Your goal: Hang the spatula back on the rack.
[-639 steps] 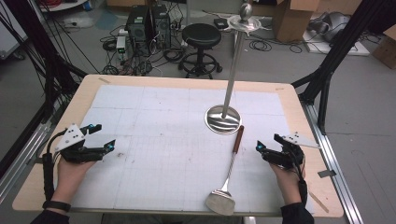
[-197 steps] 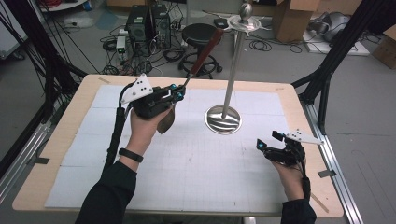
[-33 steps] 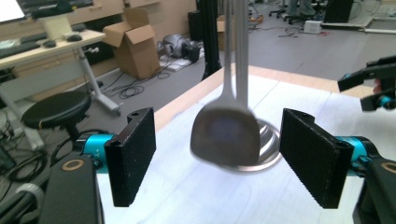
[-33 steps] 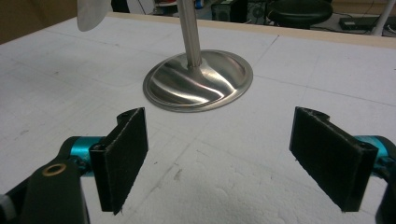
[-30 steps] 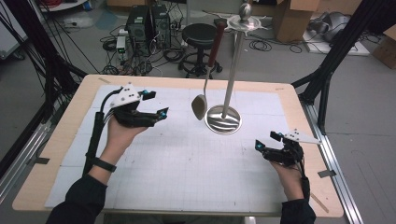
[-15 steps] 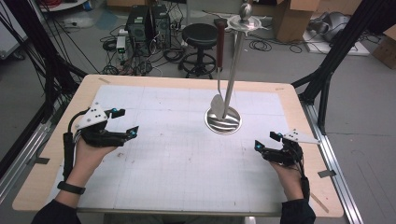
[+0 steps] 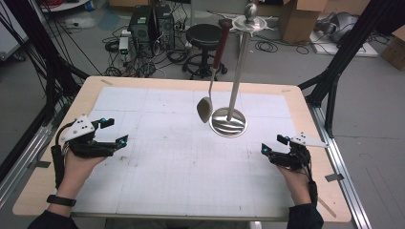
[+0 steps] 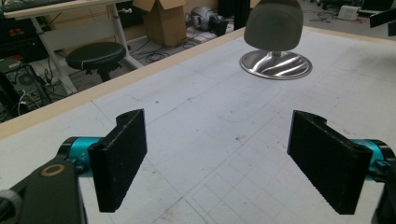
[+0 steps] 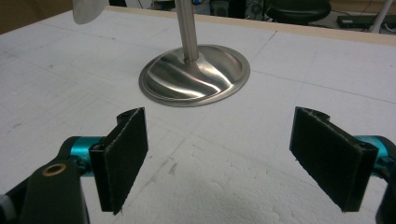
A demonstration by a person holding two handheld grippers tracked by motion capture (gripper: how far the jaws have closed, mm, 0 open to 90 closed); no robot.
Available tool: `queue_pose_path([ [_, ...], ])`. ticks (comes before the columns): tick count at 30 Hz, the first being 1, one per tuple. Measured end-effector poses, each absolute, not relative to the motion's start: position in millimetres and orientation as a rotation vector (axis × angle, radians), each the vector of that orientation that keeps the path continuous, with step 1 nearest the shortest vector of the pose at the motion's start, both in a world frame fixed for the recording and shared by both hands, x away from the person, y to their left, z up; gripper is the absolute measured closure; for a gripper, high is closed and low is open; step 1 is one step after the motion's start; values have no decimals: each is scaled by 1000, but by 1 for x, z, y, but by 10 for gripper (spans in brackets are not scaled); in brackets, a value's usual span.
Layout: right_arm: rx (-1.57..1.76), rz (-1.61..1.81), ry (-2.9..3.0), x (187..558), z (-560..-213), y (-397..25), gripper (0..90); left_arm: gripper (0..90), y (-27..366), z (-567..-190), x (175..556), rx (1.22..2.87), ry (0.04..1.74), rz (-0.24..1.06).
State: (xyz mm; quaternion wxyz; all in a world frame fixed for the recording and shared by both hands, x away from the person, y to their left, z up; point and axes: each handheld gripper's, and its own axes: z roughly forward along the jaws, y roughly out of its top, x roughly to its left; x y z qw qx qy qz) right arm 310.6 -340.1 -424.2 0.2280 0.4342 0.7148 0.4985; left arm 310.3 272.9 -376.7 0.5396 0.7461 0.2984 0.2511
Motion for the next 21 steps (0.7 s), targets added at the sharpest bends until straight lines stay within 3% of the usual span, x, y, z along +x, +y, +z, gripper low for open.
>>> queue_pose_path([
  [21,1194,1371,1973,312,-425,-340,185,205,288,-384,313,1760,758,585],
])
